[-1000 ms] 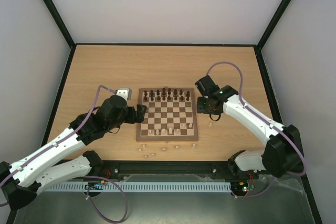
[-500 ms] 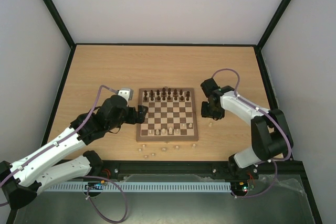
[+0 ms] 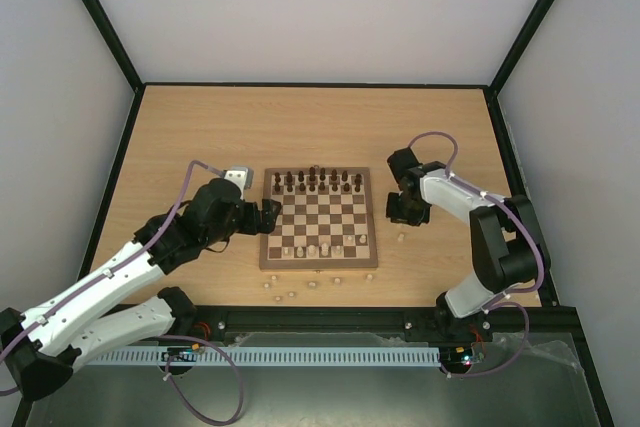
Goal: Set up the chess pieces on the board
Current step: Pick up the chess piece at the center of the board.
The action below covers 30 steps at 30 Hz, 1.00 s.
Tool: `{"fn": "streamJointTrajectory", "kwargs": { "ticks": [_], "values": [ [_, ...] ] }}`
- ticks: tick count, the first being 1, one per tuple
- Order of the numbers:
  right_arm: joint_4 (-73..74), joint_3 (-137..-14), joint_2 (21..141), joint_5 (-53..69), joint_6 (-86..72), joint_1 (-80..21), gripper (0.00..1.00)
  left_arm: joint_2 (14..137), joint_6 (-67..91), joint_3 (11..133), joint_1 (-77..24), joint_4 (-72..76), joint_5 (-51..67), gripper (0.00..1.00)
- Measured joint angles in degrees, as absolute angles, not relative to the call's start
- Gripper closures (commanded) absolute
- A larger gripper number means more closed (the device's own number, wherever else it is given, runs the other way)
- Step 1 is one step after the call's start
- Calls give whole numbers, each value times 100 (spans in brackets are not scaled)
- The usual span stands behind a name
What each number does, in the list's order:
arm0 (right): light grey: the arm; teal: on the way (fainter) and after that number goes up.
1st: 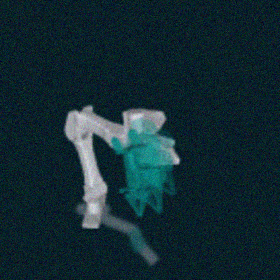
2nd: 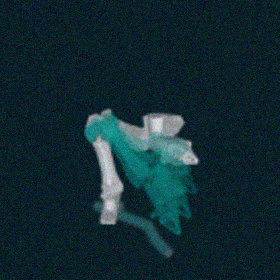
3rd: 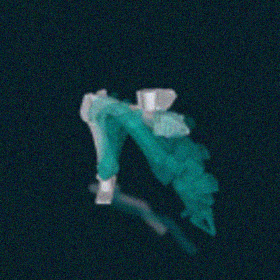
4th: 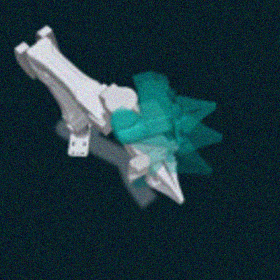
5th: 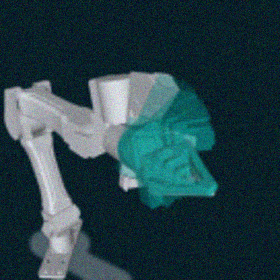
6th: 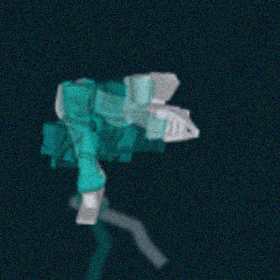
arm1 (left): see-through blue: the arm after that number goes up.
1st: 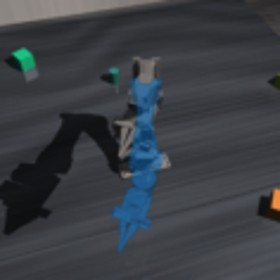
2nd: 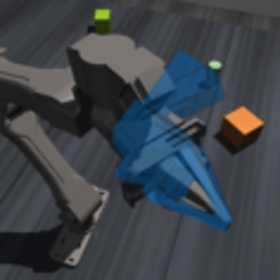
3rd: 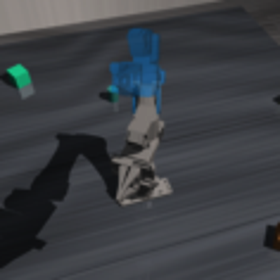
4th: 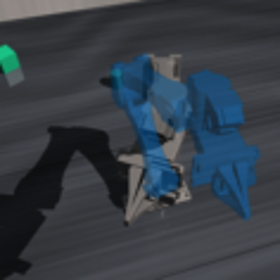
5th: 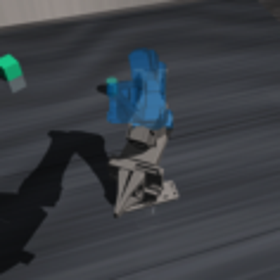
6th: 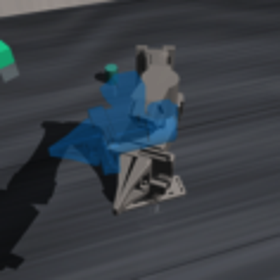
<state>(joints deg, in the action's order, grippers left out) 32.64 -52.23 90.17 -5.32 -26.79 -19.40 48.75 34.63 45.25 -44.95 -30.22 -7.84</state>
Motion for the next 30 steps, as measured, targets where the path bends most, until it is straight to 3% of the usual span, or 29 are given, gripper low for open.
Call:
{"fn": "streamJointTrajectory", "kwargs": {
  "ticks": [4,10,23,30],
  "values": [
    [3262,-5223,9061,-491,-2672,-1940,79,4897,3437,4525,-4440,-2998,-735,1],
    [3262,-5223,9061,-449,-2617,-1940,93,4906,3400,4525,-4397,-2950,-679,1],
    [3444,-5402,8777,-438,-2611,-2012,95,4984,3398,4525,-4394,-2945,-646,1],
    [3793,-6152,8396,-541,-2727,-2862,94,4998,3404,4525,-4353,-2950,-742,1]
  ]
}}
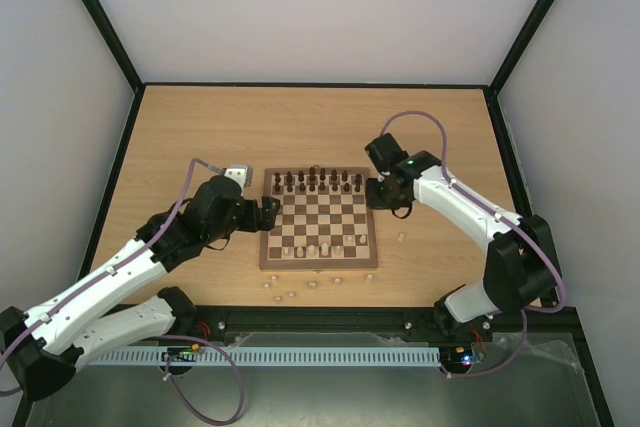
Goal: Set up the chess pieces on the board
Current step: Pick up the chess piece at the center of the board, then place the chess piece on the chessboard.
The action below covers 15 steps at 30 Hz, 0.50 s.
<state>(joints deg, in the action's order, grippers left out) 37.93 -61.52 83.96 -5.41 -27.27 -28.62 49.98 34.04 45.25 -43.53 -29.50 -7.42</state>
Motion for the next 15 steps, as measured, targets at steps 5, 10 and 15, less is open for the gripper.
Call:
{"fn": "streamJointTrajectory", "kwargs": {
  "ticks": [5,10,15],
  "values": [
    [4005,-6499,8403,-572,-2875,-3656,94,4991,3406,4532,-4342,-2971,-812,1],
    [4130,-6696,8584,-598,-3002,-4320,93,4956,3415,4539,-4338,-3050,-888,1],
    [4152,-6799,9006,-652,-3087,-4775,93,4954,3433,4550,-4331,-3063,-917,1]
  ]
}}
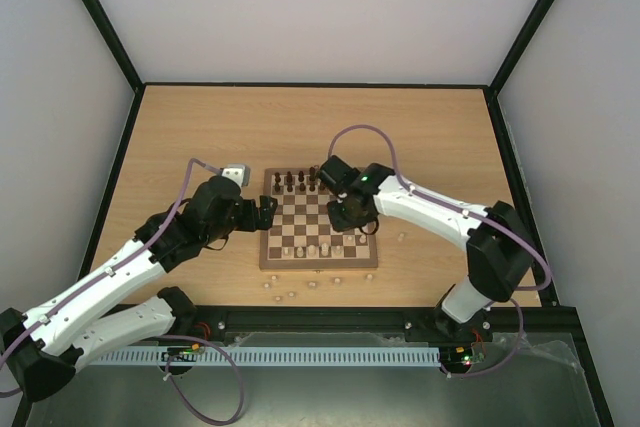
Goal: Set up the chess pieces on the board
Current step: Place the chess piece on the chessboard.
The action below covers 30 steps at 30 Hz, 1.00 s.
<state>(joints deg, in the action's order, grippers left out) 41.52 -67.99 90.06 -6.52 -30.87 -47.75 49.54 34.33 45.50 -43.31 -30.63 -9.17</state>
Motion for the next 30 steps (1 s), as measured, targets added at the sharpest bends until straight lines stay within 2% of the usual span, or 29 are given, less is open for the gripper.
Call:
{"fn": "streamJointTrajectory", "kwargs": {
  "ticks": [11,30],
  "values": [
    [4147,-6932,9642,-720,-3199,-5227,91,4950,3435,4558,-4331,-3076,-930,1],
    [4150,-6993,9913,-803,-3286,-5404,89,4890,3435,4558,-4331,-3079,-930,1]
  ]
}}
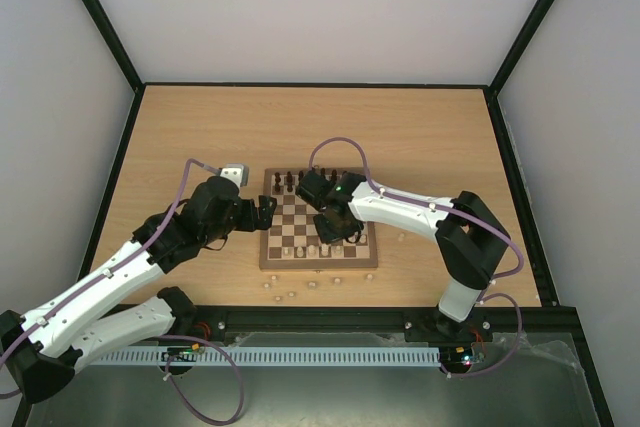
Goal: Set up the chess pieces on the board
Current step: Place the chess piece on the chessboard.
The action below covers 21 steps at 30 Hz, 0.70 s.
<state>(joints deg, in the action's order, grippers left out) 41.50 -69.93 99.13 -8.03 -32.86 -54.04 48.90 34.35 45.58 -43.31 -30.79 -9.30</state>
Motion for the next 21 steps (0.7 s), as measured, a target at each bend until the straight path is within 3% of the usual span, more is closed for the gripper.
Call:
{"fn": "streamJointTrajectory", "kwargs": {
  "ticks": [21],
  "values": [
    [4147,-6991,10018,-808,-3308,-5404,82,4890,3435,4558,-4331,-3076,-930,1]
  ]
}}
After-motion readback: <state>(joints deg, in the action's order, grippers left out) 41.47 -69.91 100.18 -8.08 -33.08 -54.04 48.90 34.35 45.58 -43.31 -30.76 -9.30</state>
